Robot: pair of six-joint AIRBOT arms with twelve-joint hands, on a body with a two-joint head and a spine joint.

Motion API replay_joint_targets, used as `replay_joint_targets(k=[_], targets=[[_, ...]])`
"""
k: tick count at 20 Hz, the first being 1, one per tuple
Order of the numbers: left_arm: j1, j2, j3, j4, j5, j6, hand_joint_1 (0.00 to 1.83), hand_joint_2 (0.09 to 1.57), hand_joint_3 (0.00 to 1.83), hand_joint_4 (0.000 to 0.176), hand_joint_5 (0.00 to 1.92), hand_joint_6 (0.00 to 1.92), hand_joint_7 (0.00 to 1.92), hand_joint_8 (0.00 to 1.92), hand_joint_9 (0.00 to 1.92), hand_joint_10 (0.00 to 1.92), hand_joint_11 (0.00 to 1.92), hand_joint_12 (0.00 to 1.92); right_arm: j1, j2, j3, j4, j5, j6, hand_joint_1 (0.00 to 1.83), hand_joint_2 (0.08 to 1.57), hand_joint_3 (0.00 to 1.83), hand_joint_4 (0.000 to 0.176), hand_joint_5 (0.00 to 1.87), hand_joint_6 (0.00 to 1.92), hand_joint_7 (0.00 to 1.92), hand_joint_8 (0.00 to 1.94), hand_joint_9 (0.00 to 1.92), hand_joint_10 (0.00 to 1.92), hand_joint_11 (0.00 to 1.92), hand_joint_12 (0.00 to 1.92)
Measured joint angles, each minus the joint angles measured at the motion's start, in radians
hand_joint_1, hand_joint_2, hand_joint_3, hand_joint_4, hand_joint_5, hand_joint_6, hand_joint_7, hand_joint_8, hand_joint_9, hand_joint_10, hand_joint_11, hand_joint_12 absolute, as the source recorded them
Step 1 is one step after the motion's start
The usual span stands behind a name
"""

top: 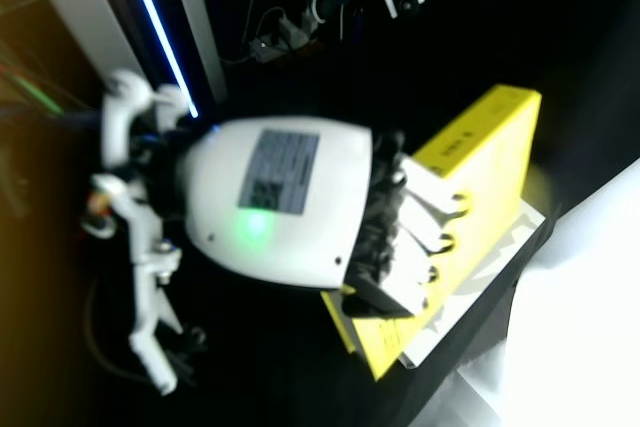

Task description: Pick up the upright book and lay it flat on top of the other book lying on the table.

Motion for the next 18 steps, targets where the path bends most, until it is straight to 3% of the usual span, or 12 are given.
replay_joint_targets(k=[3, 4, 5, 7, 8, 9, 10, 12, 13, 14, 16, 18], targets=[[0.0, 0.0, -0.001, -0.002, -0.003, 0.0, 0.62, 0.98, 0.0, 0.155, 0.0, 0.0, 0.0, 0.0, 0.0, 0.0, 0.0, 0.0, -0.042, -0.004, -0.002, 0.008, 0.039, -0.007, 1.48, 1.18, 0.0, 0.0, 0.59, 1.29, 0.88, 1.04, 0.93, 1.18, 0.7, 1.76], [0.0, 0.0, -0.001, -0.001, -0.003, 0.0, 0.62, 0.99, 0.0, 0.159, 0.0, 0.0, 0.0, 0.0, 0.0, 0.0, 0.0, 0.0, -0.049, -0.006, -0.003, 0.008, 0.042, -0.008, 1.39, 1.18, 0.0, 0.0, 0.6, 1.31, 0.9, 1.05, 0.92, 1.29, 0.78, 1.61], [0.0, 0.0, -0.001, -0.001, -0.003, 0.0, 0.63, 0.99, 0.01, 0.158, 0.0, 0.0, 0.0, 0.0, 0.0, 0.0, 0.0, 0.0, -0.052, -0.01, -0.003, 0.009, 0.043, -0.009, 1.47, 1.16, 0.0, 0.0, 0.62, 1.22, 0.91, 1.0, 0.93, 1.2, 0.76, 1.7], [0.0, 0.0, -0.001, -0.001, -0.005, 0.0, 0.65, 0.99, 0.0, 0.175, 0.0, 0.0, 0.0, 0.0, 0.0, 0.0, 0.0, 0.0, -0.052, -0.014, -0.003, 0.01, 0.044, -0.01, 1.37, 1.17, 0.0, 0.0, 0.63, 1.31, 0.93, 0.99, 0.92, 1.32, 0.8, 1.55], [0.0, 0.0, -0.001, -0.003, -0.006, 0.0, 0.65, 0.99, 0.0, 0.176, 0.0, 0.0, 0.0, 0.0, 0.0, 0.0, 0.0, 0.0, -0.056, -0.018, -0.002, 0.012, 0.045, -0.01, 1.26, 1.18, 0.0, 0.0, 0.66, 1.37, 0.99, 1.02, 0.93, 1.1, 0.77, 1.56], [0.0, 0.0, -0.001, -0.003, -0.006, 0.0, 0.67, 1.0, 0.0, 0.176, 0.0, 0.0, 0.0, 0.0, 0.0, 0.0, 0.0, 0.0, -0.064, -0.02, -0.003, 0.014, 0.052, -0.011, 1.21, 1.13, 0.0, 0.0, 0.56, 0.95, 0.88, 0.7, 0.93, 1.03, 0.72, 1.55], [0.0, 0.0, -0.001, -0.004, -0.006, 0.0, 0.67, 1.0, 0.01, 0.176, 0.0, 0.0, 0.0, 0.0, 0.0, 0.0, 0.0, 0.0, -0.066, -0.02, -0.003, 0.013, 0.057, -0.013, 0.97, 1.23, 0.02, 0.0, 0.44, 0.72, 0.75, 0.48, 0.82, 1.09, 0.6, 1.6], [0.0, 0.0, -0.001, -0.005, -0.007, 0.0, 0.68, 0.99, 0.0, 0.176, 0.0, 0.0, 0.0, 0.0, 0.0, 0.0, 0.0, 0.0, -0.076, -0.023, -0.003, 0.004, 0.056, -0.008, 0.48, 1.36, 0.04, 0.0, 0.15, 0.55, 0.49, 0.22, 0.44, 1.15, 0.21, 1.74], [0.0, 0.0, -0.002, -0.006, -0.008, 0.0, 0.68, 0.99, 0.0, 0.176, 0.0, 0.0, 0.0, 0.0, 0.0, 0.0, 0.0, 0.0, -0.09, -0.029, -0.003, -0.009, 0.03, -0.002, 0.38, 1.39, 0.03, 0.0, 0.08, 0.53, 0.42, 0.15, 0.32, 1.13, 0.06, 1.78], [0.001, 0.0, -0.003, -0.007, -0.01, 0.0, 0.66, 1.0, 0.0, 0.176, 0.0, 0.0, 0.0, 0.0, 0.0, 0.0, 0.0, 0.0, -0.101, -0.032, -0.003, -0.016, 0.011, 0.011, 0.17, 1.42, 0.04, 0.0, 0.02, 0.38, 0.28, 0.08, 0.13, 1.08, 0.01, 1.7], [0.001, 0.0, -0.003, -0.009, -0.013, 0.0, 0.65, 1.0, 0.0, 0.16, 0.0, 0.0, 0.0, 0.0, 0.0, 0.0, 0.0, 0.0, -0.108, -0.035, -0.004, -0.025, -0.022, 0.056, 0.11, 1.4, 0.02, 0.0, 0.0, 0.22, 0.18, 0.03, 0.03, 0.99, 0.0, 1.62], [0.002, 0.001, -0.005, -0.012, -0.015, 0.0, 0.66, 1.0, 0.0, 0.163, 0.0, 0.0, 0.0, 0.0, 0.0, 0.0, 0.0, 0.0, -0.108, -0.034, -0.004, -0.061, -0.028, 0.105, 0.17, 1.38, 0.0, 0.0, 0.0, 0.18, 0.12, 0.01, 0.0, 0.85, 0.0, 1.66]])
